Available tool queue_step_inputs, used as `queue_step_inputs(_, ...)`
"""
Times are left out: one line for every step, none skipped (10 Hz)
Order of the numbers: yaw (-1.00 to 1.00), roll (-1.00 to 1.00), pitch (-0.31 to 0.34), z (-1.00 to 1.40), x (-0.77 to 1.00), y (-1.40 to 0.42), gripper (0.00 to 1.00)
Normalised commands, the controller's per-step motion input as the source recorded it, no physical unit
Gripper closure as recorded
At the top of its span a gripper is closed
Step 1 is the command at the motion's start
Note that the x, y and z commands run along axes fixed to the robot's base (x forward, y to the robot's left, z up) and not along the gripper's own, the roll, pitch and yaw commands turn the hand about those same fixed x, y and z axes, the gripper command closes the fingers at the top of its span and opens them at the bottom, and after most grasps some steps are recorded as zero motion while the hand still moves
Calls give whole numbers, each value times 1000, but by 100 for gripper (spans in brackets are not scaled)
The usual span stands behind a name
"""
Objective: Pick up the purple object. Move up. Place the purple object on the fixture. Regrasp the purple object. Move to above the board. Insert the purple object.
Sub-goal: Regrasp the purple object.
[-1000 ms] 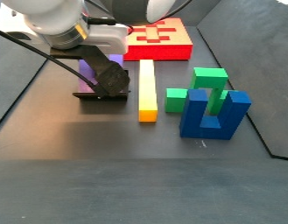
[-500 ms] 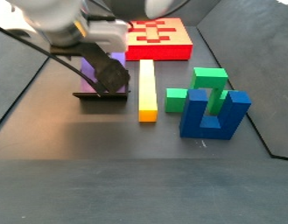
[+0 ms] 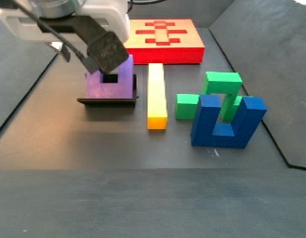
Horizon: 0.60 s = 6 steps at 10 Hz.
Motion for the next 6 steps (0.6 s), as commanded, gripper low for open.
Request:
queue_step_inputs(0,940,-91,0,-111,0,0)
queue_step_inputs(0,940,-100,0,-120,0,0)
queue_step_inputs(0,920,-109,0,-117,0,0)
queue_step_inputs(3,889,-134,0,-23,0,0)
queue_step_inputs(11,889,-149,0,0,-11,0)
queue_step_inputs(9,914,-149,0,-26,-11,0)
